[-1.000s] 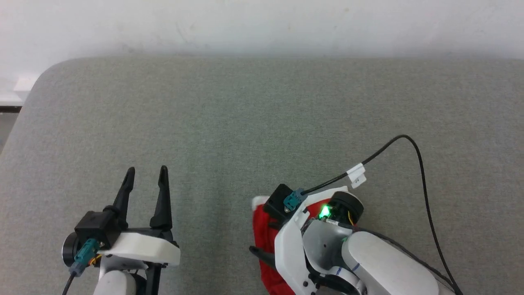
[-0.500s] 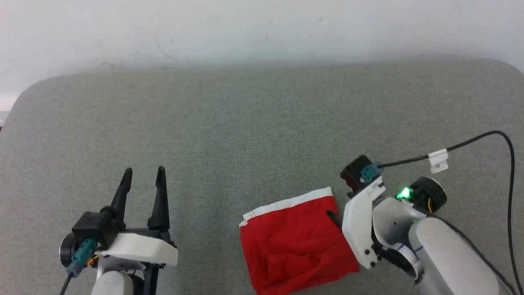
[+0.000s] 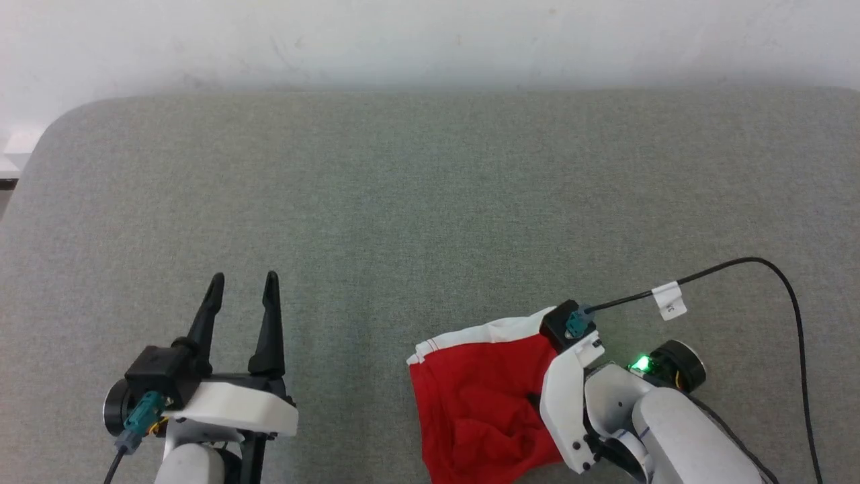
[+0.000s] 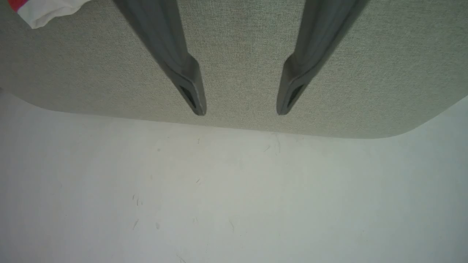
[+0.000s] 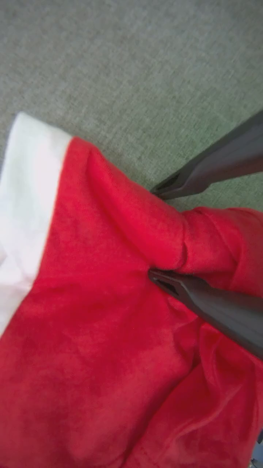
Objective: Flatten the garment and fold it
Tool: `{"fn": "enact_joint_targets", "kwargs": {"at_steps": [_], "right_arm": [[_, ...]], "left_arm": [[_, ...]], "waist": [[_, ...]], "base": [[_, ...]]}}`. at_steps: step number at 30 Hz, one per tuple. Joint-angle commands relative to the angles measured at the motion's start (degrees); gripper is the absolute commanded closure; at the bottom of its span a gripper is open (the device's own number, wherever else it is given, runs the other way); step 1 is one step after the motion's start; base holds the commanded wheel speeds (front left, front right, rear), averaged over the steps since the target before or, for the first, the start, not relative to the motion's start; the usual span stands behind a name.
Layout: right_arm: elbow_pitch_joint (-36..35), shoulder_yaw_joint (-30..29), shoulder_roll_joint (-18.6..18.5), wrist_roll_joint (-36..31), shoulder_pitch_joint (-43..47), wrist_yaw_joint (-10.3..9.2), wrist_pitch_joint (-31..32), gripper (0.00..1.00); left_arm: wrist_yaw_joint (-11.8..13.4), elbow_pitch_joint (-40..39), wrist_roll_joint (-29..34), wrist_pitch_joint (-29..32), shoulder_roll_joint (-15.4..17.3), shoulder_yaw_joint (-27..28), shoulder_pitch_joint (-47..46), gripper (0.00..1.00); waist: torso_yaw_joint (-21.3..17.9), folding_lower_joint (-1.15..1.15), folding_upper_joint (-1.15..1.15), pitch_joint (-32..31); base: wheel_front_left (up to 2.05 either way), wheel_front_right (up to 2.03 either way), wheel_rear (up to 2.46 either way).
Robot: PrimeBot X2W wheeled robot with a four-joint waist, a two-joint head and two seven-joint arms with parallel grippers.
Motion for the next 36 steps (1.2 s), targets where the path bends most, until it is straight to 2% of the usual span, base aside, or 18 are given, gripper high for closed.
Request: {"fn": "enact_joint_targets", "kwargs": {"at_steps": [1, 2, 3, 7, 10, 19, 24, 29, 36], "right_arm": [[2.1, 0.5, 0.2, 0.1, 0.5, -0.06, 0.3, 0.53], [2.7, 0.8, 0.3, 0.4, 0.2, -0.06, 0.2, 0.82], [3.0, 1.2, 0.1, 0.7, -0.2, -0.06, -0.2, 1.00], [3.2, 2.5, -1.1, 2.8, -1.9, -0.06, -1.4, 1.00], [2.1, 3.6, -2.8, 4.6, -3.3, -0.06, -1.9, 1.00], [-0.9, 8.2, -11.1, 10.5, -12.3, -0.06, -2.1, 1.00], [2.7, 6.5, -14.5, 12.5, -18.5, -0.06, -5.5, 1.00], [8.6, 3.9, -16.9, 13.5, -23.9, -0.06, -10.4, 1.00], [17.2, 0.1, -20.5, 13.3, -30.3, -0.06, -14.9, 1.00]], "left_arm": [[-0.2, -0.1, 0.3, -0.3, -0.2, 0.2, -0.2, 0.00], [-0.2, -0.1, 0.3, -0.3, -0.2, 0.3, -0.2, 0.00], [-0.2, -0.1, 0.3, -0.3, -0.2, 0.3, -0.2, 0.00], [0.1, -0.3, 0.3, -0.3, -0.2, 0.9, 0.0, 0.00], [0.9, -1.6, 0.1, -0.3, -0.3, 1.5, 0.5, 0.00], [3.2, -6.4, -0.4, -0.3, -0.4, 3.4, 0.0, 0.00], [3.5, -7.7, 0.9, -0.2, 0.3, 2.6, -2.7, 0.00], [3.2, -8.9, 2.1, 1.1, 2.0, 1.6, -5.4, 0.00], [2.9, -11.5, 3.4, 3.7, 3.2, -0.3, -8.2, 0.00]], "waist": [[0.1, 0.00, -0.01, 0.1], [0.0, 0.00, -0.01, 0.2], [0.0, 0.00, -0.01, 0.2], [-1.5, 0.00, -0.01, 0.2], [-4.1, 0.00, -0.01, 0.7], [-19.0, 0.00, -0.01, 7.1], [-23.8, 0.00, -0.01, 12.1], [-25.0, 0.00, -0.01, 16.6], [-22.6, 0.00, -0.01, 22.1]], "base": [[0.00, 0.00, 0.00], [0.00, 0.00, 0.00], [0.00, 0.00, 0.00], [0.00, 0.00, 0.00], [0.00, 0.00, 0.00], [0.00, 0.00, 0.00], [0.00, 0.00, 0.00], [0.00, 0.00, 0.00], [0.00, 0.00, 0.00]]}}
